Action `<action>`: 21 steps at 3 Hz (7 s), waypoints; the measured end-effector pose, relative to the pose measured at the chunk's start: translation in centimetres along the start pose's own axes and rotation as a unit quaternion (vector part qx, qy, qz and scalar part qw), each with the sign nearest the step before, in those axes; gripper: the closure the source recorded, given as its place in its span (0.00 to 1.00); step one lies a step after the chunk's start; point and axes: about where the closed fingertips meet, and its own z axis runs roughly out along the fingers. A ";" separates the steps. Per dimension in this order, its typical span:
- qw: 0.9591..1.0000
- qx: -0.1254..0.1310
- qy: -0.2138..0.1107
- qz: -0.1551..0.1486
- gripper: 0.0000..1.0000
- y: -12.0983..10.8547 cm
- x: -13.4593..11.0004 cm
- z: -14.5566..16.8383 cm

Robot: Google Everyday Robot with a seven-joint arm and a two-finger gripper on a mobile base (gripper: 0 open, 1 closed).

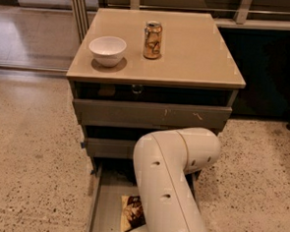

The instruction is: Pick brown chip bag from bottom drawer and place on counter

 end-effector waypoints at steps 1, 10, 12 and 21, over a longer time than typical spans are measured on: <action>1.000 -0.018 0.002 0.013 0.00 0.6 1.1 1.3; 1.000 0.016 0.000 0.021 1.00 0.8 1.8 -7.4; 0.998 0.055 0.026 0.022 1.00 0.4 2.2 -18.8; 0.981 0.156 0.105 -0.037 1.00 -0.8 2.5 -50.8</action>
Offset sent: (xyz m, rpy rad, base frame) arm -0.0027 -0.0097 -0.0111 -0.0141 0.0277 -0.0194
